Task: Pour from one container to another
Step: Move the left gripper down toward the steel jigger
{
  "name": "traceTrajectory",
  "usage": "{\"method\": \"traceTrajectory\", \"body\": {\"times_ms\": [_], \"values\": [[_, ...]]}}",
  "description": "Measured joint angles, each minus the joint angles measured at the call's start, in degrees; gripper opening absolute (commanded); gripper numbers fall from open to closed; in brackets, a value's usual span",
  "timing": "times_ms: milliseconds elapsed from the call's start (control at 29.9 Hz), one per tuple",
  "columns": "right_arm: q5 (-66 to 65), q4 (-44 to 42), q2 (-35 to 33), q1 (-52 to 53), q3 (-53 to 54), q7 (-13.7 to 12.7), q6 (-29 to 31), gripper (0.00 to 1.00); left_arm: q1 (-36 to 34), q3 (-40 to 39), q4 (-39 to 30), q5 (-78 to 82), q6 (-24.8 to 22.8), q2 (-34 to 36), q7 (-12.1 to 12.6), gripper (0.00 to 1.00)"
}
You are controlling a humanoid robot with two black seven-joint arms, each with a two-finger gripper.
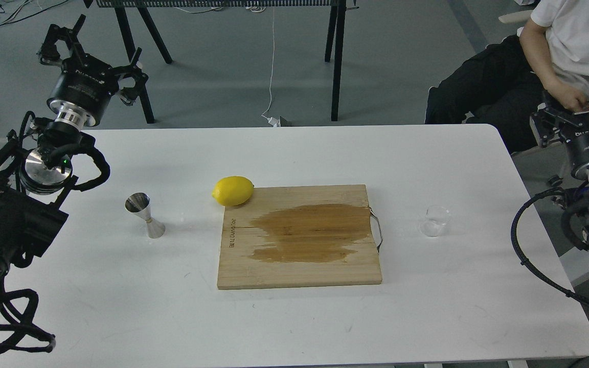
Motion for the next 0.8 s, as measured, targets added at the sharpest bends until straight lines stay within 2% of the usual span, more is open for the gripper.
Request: {"method": "traceTrajectory", "body": {"times_ms": [234,401,502,702,803], "values": [[0.0,0.1,0.2,0.0,-1.5,0.1,0.0,1.0,-0.2,-0.1,-1.9,-0.1,1.5,-1.8,0.0,1.0],[0.0,0.2,0.2,0.0,-1.8,0.2,0.0,1.0,0.1,0.0,-3.6,0.1,0.8,0.1,0.3,1.0],[0.0,0.3,0.1,0.0,-1.8,0.3,0.0,1.0,1.4,0.7,-9.0,0.8,0.7,4.8,0.2,1.0],[0.0,0.6,0.0,0.1,-1.7,0.4,0.0,1.0,5.3,5.5,-25.7,10.5,1.5,18.3,-0.3,1.0],[0.0,0.7,-0.3,0.1,-1.8,0.4,0.0,1.0,6.7,5.7,-28.8,18.4,1.9,22.3,-1.8,1.0]]}}
